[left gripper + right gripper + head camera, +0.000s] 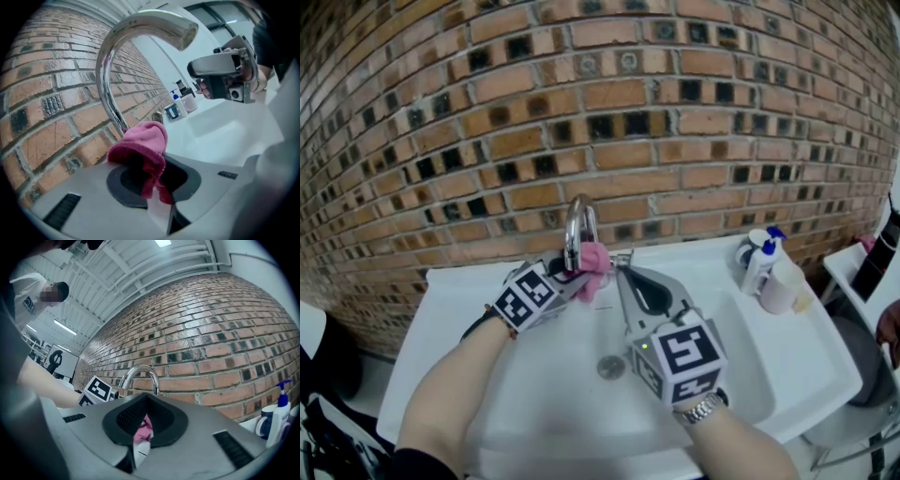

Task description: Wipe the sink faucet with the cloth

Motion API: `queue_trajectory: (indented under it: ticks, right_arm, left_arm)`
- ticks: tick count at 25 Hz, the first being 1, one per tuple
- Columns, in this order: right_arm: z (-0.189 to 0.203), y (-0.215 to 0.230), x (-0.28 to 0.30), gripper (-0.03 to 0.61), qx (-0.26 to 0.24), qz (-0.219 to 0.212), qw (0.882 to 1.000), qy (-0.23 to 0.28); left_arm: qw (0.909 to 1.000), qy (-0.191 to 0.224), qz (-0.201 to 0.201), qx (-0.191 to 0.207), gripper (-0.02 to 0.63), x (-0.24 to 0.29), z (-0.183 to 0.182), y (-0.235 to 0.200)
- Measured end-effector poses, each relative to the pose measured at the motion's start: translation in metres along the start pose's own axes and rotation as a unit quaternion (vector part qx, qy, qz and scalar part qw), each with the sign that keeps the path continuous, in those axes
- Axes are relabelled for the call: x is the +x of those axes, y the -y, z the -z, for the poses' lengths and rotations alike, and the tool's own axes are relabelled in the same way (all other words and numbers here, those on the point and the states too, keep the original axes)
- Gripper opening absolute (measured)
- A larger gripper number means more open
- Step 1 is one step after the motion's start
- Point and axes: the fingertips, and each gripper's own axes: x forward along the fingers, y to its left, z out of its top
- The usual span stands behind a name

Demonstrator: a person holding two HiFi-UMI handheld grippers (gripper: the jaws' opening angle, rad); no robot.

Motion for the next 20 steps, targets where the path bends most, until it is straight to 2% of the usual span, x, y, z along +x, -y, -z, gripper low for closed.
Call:
queue_trajectory:
  ticks: [4, 8, 20]
  right_arm:
    - [0.0, 0.0, 0.0, 0.012, 0.0, 0.0, 1.0, 0.002]
    - [0.002, 0.002, 0.0, 0.012, 0.001, 0.002, 1.0, 0.0]
    - [0.005, 0.004, 0.001, 0.012, -0.001, 0.004, 1.0, -0.002]
  left_arm:
    - [0.9991, 0.025, -0.033, 0.004, 0.077, -0.011, -0.02, -0.02]
    - [0.9974, 0.031, -0.056, 0.034, 0.077, -0.02, -0.038, -0.036]
    - [0.9872, 0.071, -0.114, 0.086, 0.077, -0.049, -0.082, -0.053]
